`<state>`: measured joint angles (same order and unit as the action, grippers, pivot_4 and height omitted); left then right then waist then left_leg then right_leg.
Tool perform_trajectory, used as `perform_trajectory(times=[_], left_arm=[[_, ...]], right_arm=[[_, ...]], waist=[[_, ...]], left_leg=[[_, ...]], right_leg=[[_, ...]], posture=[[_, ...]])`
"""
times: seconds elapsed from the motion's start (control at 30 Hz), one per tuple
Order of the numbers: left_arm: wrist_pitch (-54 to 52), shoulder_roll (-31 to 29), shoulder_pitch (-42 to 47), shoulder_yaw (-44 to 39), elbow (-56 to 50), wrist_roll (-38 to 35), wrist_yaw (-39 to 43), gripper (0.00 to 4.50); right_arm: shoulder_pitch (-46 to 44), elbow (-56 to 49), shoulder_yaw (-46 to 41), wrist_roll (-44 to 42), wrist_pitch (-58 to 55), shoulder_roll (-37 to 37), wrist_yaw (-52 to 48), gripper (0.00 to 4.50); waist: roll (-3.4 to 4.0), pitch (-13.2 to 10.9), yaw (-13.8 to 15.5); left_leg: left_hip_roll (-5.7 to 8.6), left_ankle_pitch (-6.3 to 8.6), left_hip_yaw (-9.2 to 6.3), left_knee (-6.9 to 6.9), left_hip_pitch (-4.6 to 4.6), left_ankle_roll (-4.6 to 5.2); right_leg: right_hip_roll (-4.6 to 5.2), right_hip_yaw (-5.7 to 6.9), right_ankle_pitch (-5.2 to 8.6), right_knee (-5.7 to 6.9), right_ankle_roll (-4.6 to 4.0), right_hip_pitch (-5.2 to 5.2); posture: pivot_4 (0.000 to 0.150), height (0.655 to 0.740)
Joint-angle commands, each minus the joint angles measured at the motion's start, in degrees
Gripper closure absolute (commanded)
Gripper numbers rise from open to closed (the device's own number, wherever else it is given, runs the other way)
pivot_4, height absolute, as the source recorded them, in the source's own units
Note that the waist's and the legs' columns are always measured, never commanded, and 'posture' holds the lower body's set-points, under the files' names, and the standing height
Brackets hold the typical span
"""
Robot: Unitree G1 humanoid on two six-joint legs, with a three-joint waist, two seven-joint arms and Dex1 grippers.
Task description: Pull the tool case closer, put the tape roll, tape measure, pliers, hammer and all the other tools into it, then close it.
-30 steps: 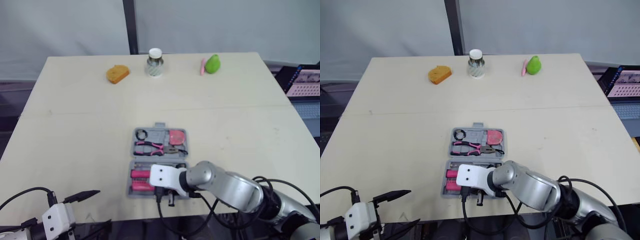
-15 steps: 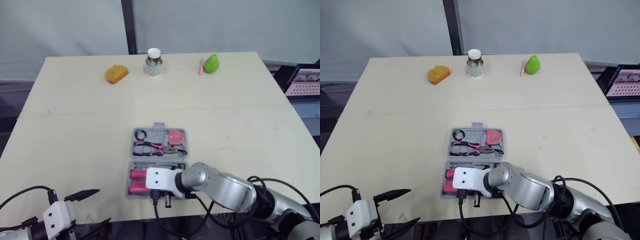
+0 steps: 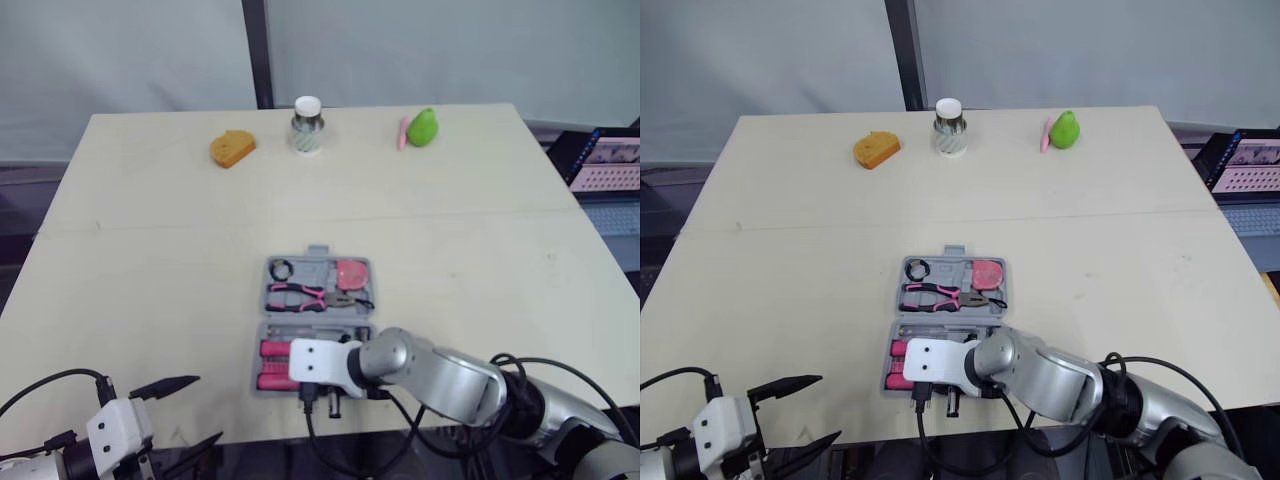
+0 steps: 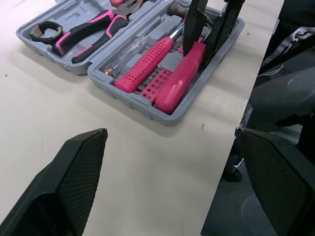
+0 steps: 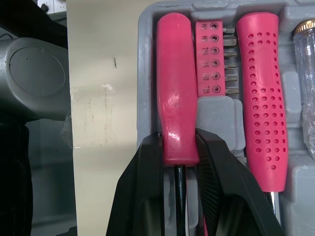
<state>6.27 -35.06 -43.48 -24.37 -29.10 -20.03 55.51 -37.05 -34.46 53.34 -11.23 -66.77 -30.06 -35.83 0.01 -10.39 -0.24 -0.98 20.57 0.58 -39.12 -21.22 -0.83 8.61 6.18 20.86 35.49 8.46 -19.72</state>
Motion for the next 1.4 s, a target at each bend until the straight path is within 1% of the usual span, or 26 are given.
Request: perform_trajectory(times=[0.03,0.07,0.1,0.17,0.27,0.3,0.37,0.4,0.5,0.6,0.63,0.73,0.77,0.8,0.97,1.13,1.4], left_arm=[[0.4,-0.2,-0.3,-0.2,-1.5,-0.3,-0.1,0.0],[0.4,-0.2,-0.2,-0.1,-1.4,-0.3,-0.1,0.0],[0.4,-0.2,-0.2,-0.1,-1.4,-0.2,-0.1,0.0],[0.5,-0.2,-0.2,-0.1,-1.4,-0.2,-0.1,0.0],[0.4,-0.2,0.0,0.2,-1.5,-0.1,-0.2,0.0],[0.3,-0.2,0.2,0.4,-1.6,0.0,-0.3,0.0],[0.2,-0.1,0.7,0.8,-1.7,0.1,-0.6,0.0],[0.1,-0.2,1.1,1.1,-1.7,0.2,-0.8,0.0],[-0.2,-0.4,2.4,1.8,-1.4,0.3,-1.2,0.0],[-0.2,-0.7,3.5,2.2,-0.9,0.4,-1.3,0.0],[-0.2,-0.9,4.0,2.3,-0.7,0.5,-1.3,0.0],[-0.6,-1.3,5.0,2.4,-0.4,0.4,-1.4,0.0],[-0.5,-1.4,5.1,2.4,-0.2,0.4,-1.4,0.0],[-0.5,-1.5,5.2,2.3,-0.2,0.4,-1.3,0.0],[-0.2,-1.7,5.1,2.0,0.2,0.3,-1.2,0.0],[0.4,-1.6,5.2,2.0,0.9,0.4,-0.9,0.0],[1.2,-1.8,6.1,2.5,2.2,0.5,-0.5,0.0]], right_arm=[[0.4,-0.9,-0.1,0.1,0.5,0.2,-0.4,3.62],[0.4,-1.1,-0.5,0.0,0.5,0.3,-0.4,3.07],[0.5,-1.4,-1.1,-0.3,0.3,0.4,-0.4,2.71],[0.5,-2.1,-2.3,-0.6,0.2,0.3,-0.7,1.67],[1.0,-4.1,-6.2,-2.5,-0.1,0.3,-1.3,0.19],[2.1,-4.8,-8.7,-3.4,1.2,0.4,-1.5,0.03],[5.3,-5.5,-13.2,-4.8,5.1,0.3,-1.7,0.03],[7.6,-4.9,-14.8,-4.2,9.6,-0.7,-1.8,0.03],[15.5,-0.2,-19.2,-2.9,23.8,-1.7,-2.3,1.0],[21.8,5.0,-21.3,-2.7,36.7,-1.3,-4.9,2.28],[23.7,6.7,-21.2,-2.6,40.6,-1.4,-6.5,2.8],[27.0,11.1,-20.5,-1.0,47.8,-1.1,-8.4,4.11],[27.6,12.1,-20.2,-0.5,49.1,-0.8,-8.6,4.38],[28.2,13.2,-20.1,-0.2,50.3,-0.3,-8.7,4.45],[30.0,16.5,-19.0,2.5,54.4,1.3,-9.5,4.45],[30.8,19.2,-18.4,5.6,56.1,1.7,-9.8,4.45],[30.9,22.1,-18.6,8.7,53.7,2.4,-8.9,4.45]], waist=[[0.0,0.0,0.0],[0.0,0.0,0.0],[0.0,0.0,0.0],[0.0,0.0,0.0],[0.0,0.0,0.0],[0.0,0.0,0.1],[0.0,0.0,0.2],[-0.01,0.0,0.2],[-0.09,0.0,0.2],[-0.15,0.1,0.1],[-0.15,0.1,0.1],[-0.15,0.1,0.0],[-0.15,0.1,0.0],[-0.15,0.1,0.0],[-0.17,0.1,0.1],[-0.18,0.1,0.2],[-0.25,0.2,0.2]], left_leg=[[0.0,0.0,0.0,0.0,0.0,0.0],[0.0,0.0,0.0,0.0,0.0,0.0],[0.0,0.0,-0.01,0.0,0.0,0.0],[0.0,0.0,-0.01,0.0,0.0,0.0],[0.0,0.0,-0.01,0.0,-0.01,0.0],[0.0,0.0,0.0,0.0,-0.01,0.0],[0.0,0.01,0.0,0.0,-0.01,0.01],[0.0,0.01,0.01,0.01,-0.01,0.01],[0.03,0.02,0.01,0.01,0.0,0.03],[0.02,0.02,0.06,0.02,0.03,0.03],[0.01,0.02,0.06,0.03,0.04,0.03],[-0.01,0.02,0.09,0.04,0.05,0.03],[-0.02,0.02,0.08,0.03,0.06,0.03],[-0.02,0.02,0.09,0.03,0.06,0.03],[-0.03,0.02,0.07,0.01,0.08,0.03],[-0.03,0.02,0.07,0.01,0.08,0.03],[-0.03,0.02,0.06,0.01,0.14,0.02]], right_leg=[[0.0,0.0,0.0,0.0,0.0,0.0],[0.0,0.0,0.0,0.0,0.0,0.0],[0.0,0.0,0.0,0.0,0.0,0.0],[0.0,0.0,0.0,0.0,0.0,0.0],[0.0,0.0,0.0,-0.01,0.0,0.0],[0.0,0.0,0.0,-0.01,0.0,0.0],[0.0,0.01,0.0,-0.01,0.0,0.01],[0.0,0.01,0.0,-0.03,0.0,0.02],[0.01,0.01,0.0,-0.06,0.0,0.05],[-0.01,0.0,0.0,-0.07,0.0,0.07],[-0.01,0.01,0.0,-0.07,0.0,0.07],[-0.03,0.0,0.0,-0.07,0.0,0.06],[-0.03,0.0,0.0,-0.06,0.0,0.06],[-0.03,0.0,0.0,-0.06,0.0,0.06],[-0.03,0.01,0.0,-0.07,0.0,0.11],[-0.03,0.01,0.0,-0.08,0.0,0.12],[-0.03,0.01,0.0,-0.09,0.0,0.17]], posture=[[0.15,0.74],[0.15,0.74],[0.15,0.74],[0.15,0.74],[0.15,0.74],[0.15,0.74],[0.15,0.74],[0.15,0.74],[0.15,0.74],[0.15,0.74],[0.15,0.74],[0.15,0.74],[0.15,0.74],[0.15,0.74],[0.15,0.74],[0.15,0.74],[0.15,0.74]])
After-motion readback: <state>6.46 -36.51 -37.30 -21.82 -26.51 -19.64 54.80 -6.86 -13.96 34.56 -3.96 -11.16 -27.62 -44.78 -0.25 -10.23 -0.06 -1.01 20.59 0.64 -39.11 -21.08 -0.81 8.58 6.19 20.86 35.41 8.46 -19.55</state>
